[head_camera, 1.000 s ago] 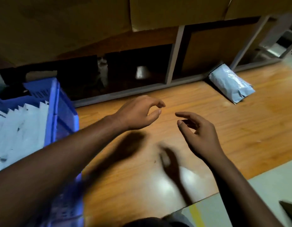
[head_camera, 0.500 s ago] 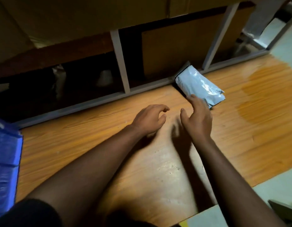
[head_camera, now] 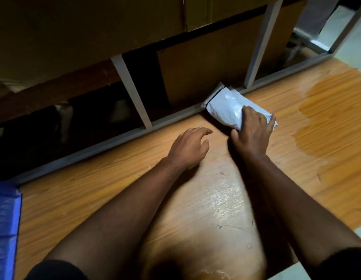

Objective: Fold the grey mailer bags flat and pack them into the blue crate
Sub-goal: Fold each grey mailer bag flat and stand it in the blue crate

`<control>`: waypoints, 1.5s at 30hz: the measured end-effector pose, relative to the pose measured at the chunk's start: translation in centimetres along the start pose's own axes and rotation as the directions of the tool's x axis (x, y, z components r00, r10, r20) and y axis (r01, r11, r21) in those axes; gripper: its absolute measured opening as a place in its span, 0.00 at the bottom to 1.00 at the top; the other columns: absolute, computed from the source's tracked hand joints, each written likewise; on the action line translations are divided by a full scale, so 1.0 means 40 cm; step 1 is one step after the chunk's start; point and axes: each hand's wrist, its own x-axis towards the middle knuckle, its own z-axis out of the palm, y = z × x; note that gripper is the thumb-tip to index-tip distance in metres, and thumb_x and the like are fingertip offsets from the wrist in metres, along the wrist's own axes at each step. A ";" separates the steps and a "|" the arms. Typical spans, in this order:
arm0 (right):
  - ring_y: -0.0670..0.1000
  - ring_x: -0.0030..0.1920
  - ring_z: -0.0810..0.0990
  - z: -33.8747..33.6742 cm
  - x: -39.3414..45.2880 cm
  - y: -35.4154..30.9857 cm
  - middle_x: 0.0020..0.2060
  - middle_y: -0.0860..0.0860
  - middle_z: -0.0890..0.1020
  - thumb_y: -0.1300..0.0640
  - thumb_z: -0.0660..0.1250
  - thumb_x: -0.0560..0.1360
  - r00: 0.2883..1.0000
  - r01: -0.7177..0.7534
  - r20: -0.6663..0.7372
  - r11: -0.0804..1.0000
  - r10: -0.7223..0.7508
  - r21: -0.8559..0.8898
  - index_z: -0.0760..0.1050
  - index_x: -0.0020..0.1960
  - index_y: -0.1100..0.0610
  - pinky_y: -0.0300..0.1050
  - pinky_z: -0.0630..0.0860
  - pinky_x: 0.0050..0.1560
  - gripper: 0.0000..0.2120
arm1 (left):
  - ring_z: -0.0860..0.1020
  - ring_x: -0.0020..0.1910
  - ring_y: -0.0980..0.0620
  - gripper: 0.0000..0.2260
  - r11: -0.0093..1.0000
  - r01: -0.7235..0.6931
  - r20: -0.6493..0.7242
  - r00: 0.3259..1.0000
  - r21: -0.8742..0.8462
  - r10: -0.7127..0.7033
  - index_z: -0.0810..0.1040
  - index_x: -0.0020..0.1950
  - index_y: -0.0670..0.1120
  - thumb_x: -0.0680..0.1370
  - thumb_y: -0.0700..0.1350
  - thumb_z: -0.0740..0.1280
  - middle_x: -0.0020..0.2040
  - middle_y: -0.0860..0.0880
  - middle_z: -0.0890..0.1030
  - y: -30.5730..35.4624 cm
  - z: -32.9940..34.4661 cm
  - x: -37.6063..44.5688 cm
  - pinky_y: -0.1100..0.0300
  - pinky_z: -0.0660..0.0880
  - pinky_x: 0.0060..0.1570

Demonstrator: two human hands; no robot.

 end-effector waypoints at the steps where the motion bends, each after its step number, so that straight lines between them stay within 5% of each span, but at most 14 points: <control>1: 0.58 0.68 0.70 -0.006 -0.019 -0.009 0.68 0.52 0.74 0.50 0.69 0.68 1.000 0.031 -0.001 0.998 -0.031 0.061 0.65 0.73 0.53 0.68 0.46 0.79 0.34 | 0.70 0.68 0.56 0.17 1.000 0.017 -0.021 1.000 -0.007 -0.017 0.75 0.71 0.52 0.83 0.47 0.63 0.69 0.55 0.77 -0.012 -0.002 -0.018 0.60 0.67 0.63; 5: 0.57 0.66 0.73 -0.010 -0.138 -0.077 0.65 0.51 0.76 0.49 0.68 0.69 0.957 0.246 0.053 0.897 -0.285 0.367 0.69 0.72 0.54 0.65 0.52 0.78 0.32 | 0.67 0.72 0.56 0.17 1.000 0.028 -0.231 0.973 0.006 -0.026 0.75 0.71 0.50 0.82 0.45 0.66 0.72 0.53 0.74 -0.066 -0.018 -0.124 0.63 0.61 0.70; 9: 0.53 0.68 0.73 -0.001 -0.229 -0.185 0.68 0.47 0.75 0.47 0.68 0.69 0.787 0.418 0.185 0.729 -0.588 0.542 0.69 0.73 0.52 0.65 0.52 0.78 0.33 | 0.71 0.72 0.51 0.14 0.993 0.116 -0.422 0.899 -0.039 -0.121 0.78 0.66 0.47 0.80 0.42 0.66 0.70 0.50 0.76 -0.126 -0.018 -0.300 0.50 0.60 0.77; 14: 0.51 0.71 0.72 0.002 -0.263 -0.308 0.70 0.50 0.76 0.45 0.65 0.71 0.549 0.582 0.210 0.551 -0.809 0.598 0.70 0.73 0.53 0.65 0.48 0.79 0.32 | 0.67 0.76 0.49 0.20 0.921 0.389 -0.355 0.857 -0.027 -0.372 0.75 0.72 0.47 0.82 0.51 0.59 0.74 0.49 0.73 -0.187 0.015 -0.469 0.44 0.57 0.78; 19: 0.55 0.77 0.63 0.049 -0.262 -0.339 0.79 0.51 0.66 0.44 0.57 0.71 0.372 0.709 0.382 0.524 -0.846 0.472 0.65 0.79 0.52 0.68 0.44 0.79 0.36 | 0.65 0.77 0.51 0.25 0.853 0.521 -0.287 0.815 -0.017 -0.503 0.74 0.74 0.48 0.83 0.57 0.51 0.75 0.50 0.73 -0.230 0.042 -0.514 0.47 0.52 0.80; 21: 0.53 0.82 0.56 0.047 -0.255 -0.344 0.82 0.50 0.59 0.43 0.56 0.72 0.332 0.644 0.470 0.561 -0.818 0.520 0.60 0.82 0.51 0.63 0.43 0.81 0.38 | 0.66 0.77 0.51 0.25 0.856 0.515 -0.302 0.812 -0.030 -0.499 0.75 0.73 0.48 0.83 0.58 0.51 0.74 0.50 0.74 -0.231 0.042 -0.516 0.48 0.52 0.80; 24: 0.50 0.82 0.55 0.030 -0.269 -0.401 0.82 0.50 0.60 0.45 0.59 0.81 0.406 0.495 0.496 0.641 -0.768 0.587 0.62 0.81 0.52 0.54 0.49 0.81 0.30 | 0.64 0.78 0.51 0.24 0.864 0.502 -0.319 0.814 -0.033 -0.485 0.74 0.74 0.47 0.84 0.56 0.53 0.76 0.50 0.72 -0.233 0.041 -0.497 0.51 0.52 0.80; 27: 0.56 0.80 0.61 0.057 -0.315 -0.448 0.79 0.53 0.66 0.45 0.50 0.86 0.507 0.546 0.466 0.688 -0.725 0.478 0.66 0.79 0.54 0.59 0.55 0.79 0.26 | 0.60 0.80 0.49 0.30 0.858 0.513 -0.274 0.826 0.003 -0.493 0.69 0.79 0.45 0.83 0.58 0.45 0.79 0.48 0.68 -0.235 0.045 -0.469 0.52 0.50 0.80; 35: 0.59 0.76 0.68 0.086 -0.321 -0.450 0.75 0.55 0.73 0.44 0.47 0.84 0.584 0.547 0.435 0.729 -0.685 0.413 0.72 0.75 0.57 0.57 0.60 0.77 0.28 | 0.58 0.81 0.52 0.33 0.837 0.538 -0.262 0.825 0.098 -0.500 0.66 0.80 0.46 0.83 0.59 0.39 0.80 0.49 0.65 -0.273 0.046 -0.476 0.55 0.46 0.80; 45: 0.57 0.82 0.56 0.111 -0.343 -0.475 0.80 0.51 0.66 0.46 0.47 0.86 0.667 0.580 0.402 0.776 -0.628 0.248 0.64 0.81 0.54 0.60 0.48 0.81 0.26 | 0.58 0.81 0.49 0.24 0.813 0.554 -0.358 0.806 0.176 -0.472 0.67 0.79 0.47 0.87 0.52 0.46 0.80 0.49 0.67 -0.291 0.078 -0.464 0.49 0.54 0.80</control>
